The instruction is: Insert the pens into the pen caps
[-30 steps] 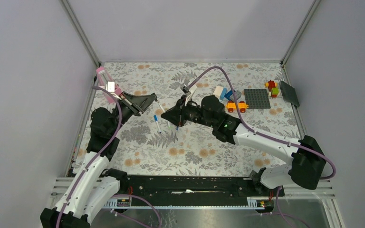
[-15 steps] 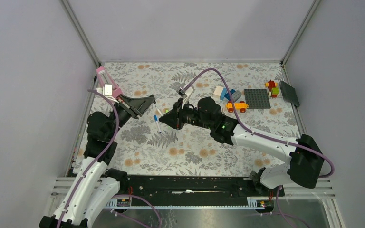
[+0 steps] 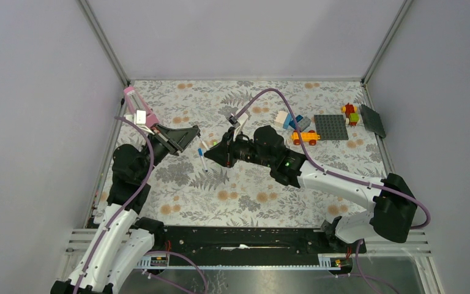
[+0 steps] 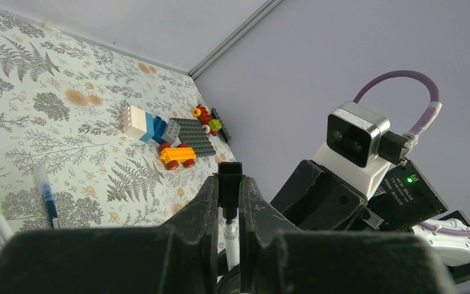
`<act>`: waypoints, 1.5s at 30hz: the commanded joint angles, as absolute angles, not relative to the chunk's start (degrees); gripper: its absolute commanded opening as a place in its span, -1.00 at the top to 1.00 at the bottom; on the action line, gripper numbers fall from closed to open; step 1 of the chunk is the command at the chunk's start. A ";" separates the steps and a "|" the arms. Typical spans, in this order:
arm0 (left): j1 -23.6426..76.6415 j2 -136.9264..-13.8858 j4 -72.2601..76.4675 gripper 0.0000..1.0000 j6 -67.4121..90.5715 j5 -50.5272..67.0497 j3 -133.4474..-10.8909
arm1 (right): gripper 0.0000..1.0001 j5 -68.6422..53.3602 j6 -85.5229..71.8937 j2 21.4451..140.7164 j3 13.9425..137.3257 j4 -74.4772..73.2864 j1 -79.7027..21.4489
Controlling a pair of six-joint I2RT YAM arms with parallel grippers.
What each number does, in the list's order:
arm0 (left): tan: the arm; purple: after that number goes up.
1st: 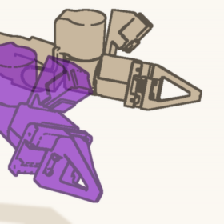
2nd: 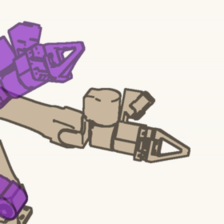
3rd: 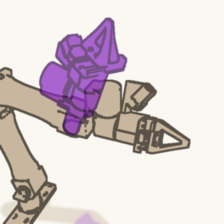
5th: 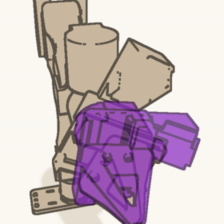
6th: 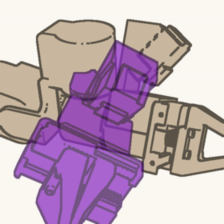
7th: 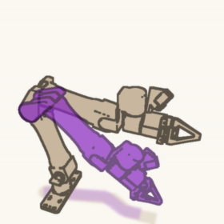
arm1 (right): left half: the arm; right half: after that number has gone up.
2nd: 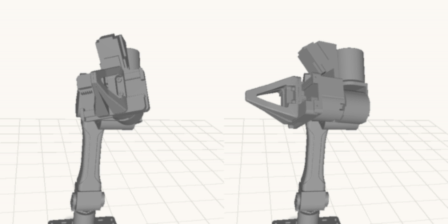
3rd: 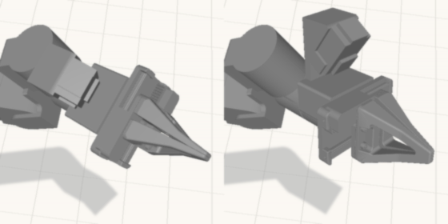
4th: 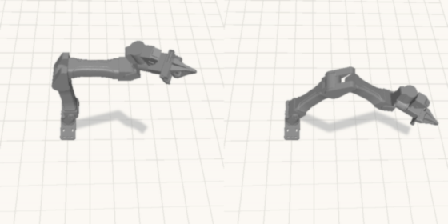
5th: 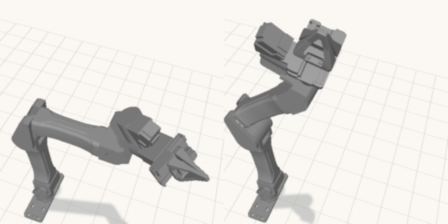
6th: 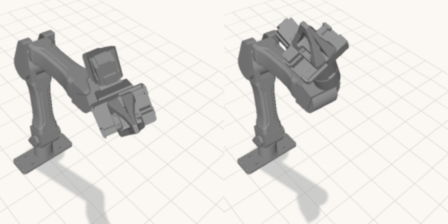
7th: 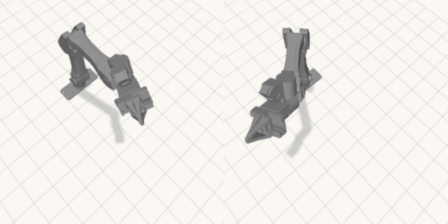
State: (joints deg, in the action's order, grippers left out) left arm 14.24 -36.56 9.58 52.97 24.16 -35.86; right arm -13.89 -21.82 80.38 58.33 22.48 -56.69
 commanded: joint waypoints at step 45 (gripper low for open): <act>13.97 -35.33 14.91 1.00 56.24 26.71 -36.14 | 1.00 -7.82 -20.88 82.29 63.51 27.55 -57.50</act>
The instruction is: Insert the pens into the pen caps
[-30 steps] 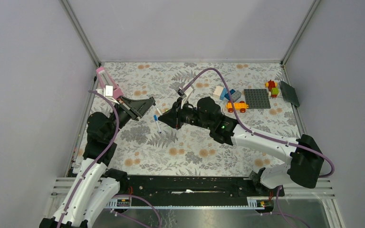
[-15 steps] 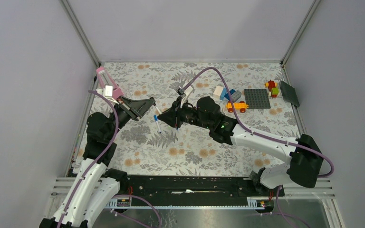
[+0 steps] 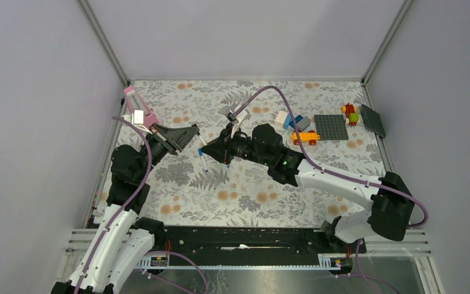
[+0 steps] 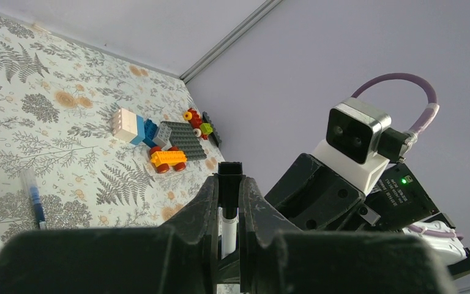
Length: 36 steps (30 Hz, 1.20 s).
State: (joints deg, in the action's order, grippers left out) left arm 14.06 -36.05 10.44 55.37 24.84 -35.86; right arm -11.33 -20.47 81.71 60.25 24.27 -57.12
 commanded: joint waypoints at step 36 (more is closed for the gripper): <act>14.14 -33.74 36.21 1.00 62.93 34.36 -27.13 | 1.00 -16.65 -27.43 81.73 62.12 39.35 -55.45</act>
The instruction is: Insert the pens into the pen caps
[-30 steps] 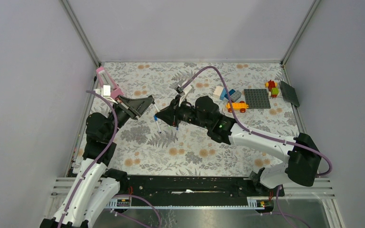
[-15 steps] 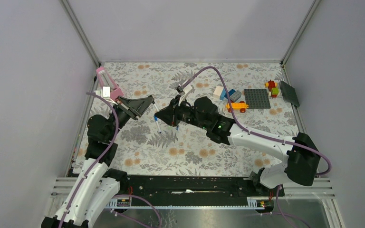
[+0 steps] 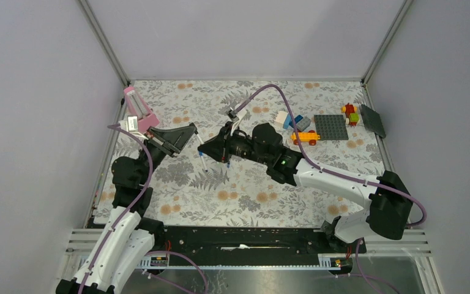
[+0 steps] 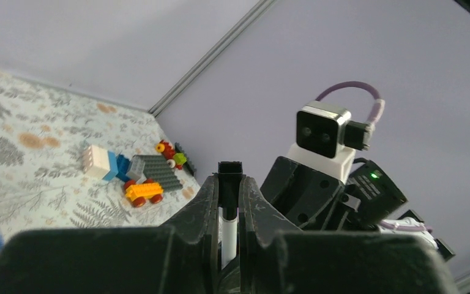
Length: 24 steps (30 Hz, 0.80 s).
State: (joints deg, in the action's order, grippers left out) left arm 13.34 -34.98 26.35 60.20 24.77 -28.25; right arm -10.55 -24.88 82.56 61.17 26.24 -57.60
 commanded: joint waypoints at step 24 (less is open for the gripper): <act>15.88 -38.97 41.32 1.00 63.11 39.96 -25.46 | 1.00 -38.74 -43.02 85.23 66.15 54.94 -46.93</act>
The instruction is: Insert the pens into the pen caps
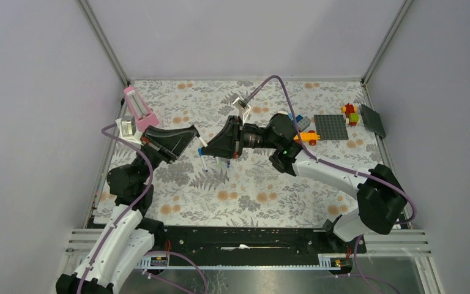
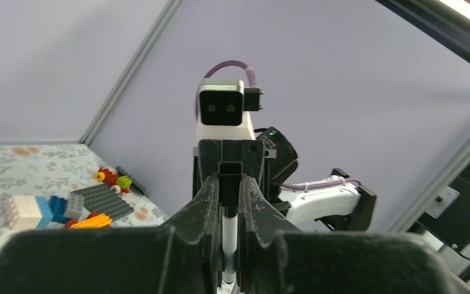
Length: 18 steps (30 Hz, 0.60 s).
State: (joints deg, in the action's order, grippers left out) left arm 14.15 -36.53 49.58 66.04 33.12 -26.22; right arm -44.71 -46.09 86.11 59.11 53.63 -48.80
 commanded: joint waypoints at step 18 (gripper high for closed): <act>29.58 -53.68 15.99 1.00 52.68 17.21 -34.94 | 1.00 5.50 -7.87 93.30 86.78 7.45 -51.61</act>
